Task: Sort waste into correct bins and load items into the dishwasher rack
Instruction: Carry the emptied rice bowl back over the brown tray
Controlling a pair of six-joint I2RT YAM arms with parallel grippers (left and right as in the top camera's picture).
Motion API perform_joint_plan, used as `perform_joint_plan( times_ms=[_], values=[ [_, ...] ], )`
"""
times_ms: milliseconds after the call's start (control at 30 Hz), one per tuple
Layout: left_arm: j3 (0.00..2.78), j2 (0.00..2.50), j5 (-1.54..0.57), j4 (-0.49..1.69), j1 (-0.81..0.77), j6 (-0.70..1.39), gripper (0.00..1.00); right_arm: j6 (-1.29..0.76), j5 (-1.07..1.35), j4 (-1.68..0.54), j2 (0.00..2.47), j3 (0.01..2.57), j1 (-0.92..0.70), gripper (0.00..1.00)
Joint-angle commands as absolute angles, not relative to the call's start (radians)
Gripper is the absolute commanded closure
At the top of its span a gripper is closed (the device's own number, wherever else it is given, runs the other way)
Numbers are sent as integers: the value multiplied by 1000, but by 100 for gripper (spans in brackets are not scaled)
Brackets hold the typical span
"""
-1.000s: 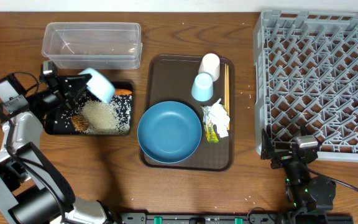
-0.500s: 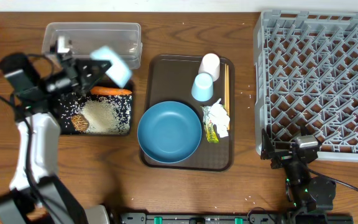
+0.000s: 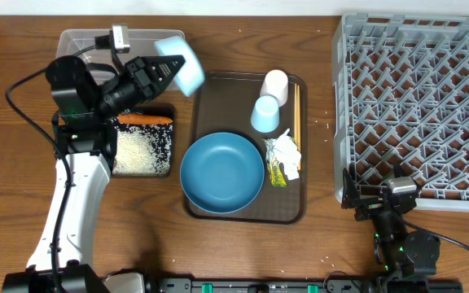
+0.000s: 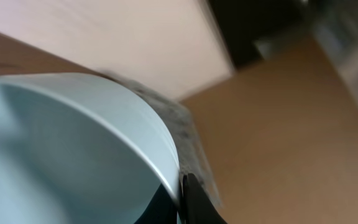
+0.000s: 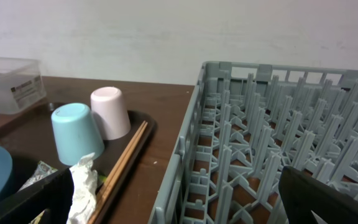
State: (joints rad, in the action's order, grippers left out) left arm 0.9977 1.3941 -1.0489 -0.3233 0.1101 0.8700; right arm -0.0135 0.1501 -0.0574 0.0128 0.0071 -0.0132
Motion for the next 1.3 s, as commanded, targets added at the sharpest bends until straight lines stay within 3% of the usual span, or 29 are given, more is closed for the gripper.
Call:
perform_joint_plan(
  times_ms=[0,200,333,567,1267],
  values=[
    [1010,1390,-826,-253,90,708,94,-2,154,-60,13,6,1,1],
    [1031,1390,-677,-36,-48,501,94,-2,154,-60,13,6,1,1],
    [1068,1390,-395,120,-197,373,94,-2,154,-60,13,6,1,1],
    [1076,1415,87,133,-414,227,94,-2,154,-60,13,6,1,1],
    [1076,1750,113,-56,-502,203,94,-2,154,-60,13,6,1,1]
  ],
)
